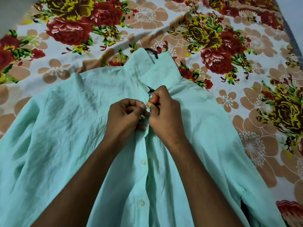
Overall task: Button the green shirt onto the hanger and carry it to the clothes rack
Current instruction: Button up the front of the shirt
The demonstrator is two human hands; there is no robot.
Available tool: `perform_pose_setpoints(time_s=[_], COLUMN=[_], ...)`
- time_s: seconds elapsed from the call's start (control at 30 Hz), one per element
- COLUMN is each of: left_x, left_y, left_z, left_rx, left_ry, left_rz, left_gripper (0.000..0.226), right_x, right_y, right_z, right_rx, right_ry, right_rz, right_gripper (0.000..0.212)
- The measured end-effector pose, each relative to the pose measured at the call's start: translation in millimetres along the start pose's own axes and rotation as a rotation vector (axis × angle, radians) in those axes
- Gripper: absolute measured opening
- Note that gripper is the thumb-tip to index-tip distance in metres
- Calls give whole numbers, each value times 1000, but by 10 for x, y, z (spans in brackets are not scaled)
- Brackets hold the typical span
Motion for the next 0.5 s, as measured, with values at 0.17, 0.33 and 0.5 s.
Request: perform_pose_setpoints(time_s=[0.17,0.33,0.5], left_x=[63,129,195], left_y=[52,129,129], left_z=[52,100,241], left_rx=[24,38,332], left_ry=[99,181,39], left_rz=[-112,-221,-12], left_gripper=[17,19,31], right_x=[-45,-13,111], right_y=[30,24,134], right_z=[16,29,-59], right_rx=[40,6,-235], right_ry=[11,-28,24], right_rz=[31,21,99], right_gripper=[28,28,18])
Point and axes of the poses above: each hand's wrist, its own x-axis towards the middle knuckle, its own y-axis out of the back of the hand, z = x × y, the point moved 3 cm from there along x, towards the middle knuckle, and after that the axes turned 14 degrees about x, right-handed, at the moved point
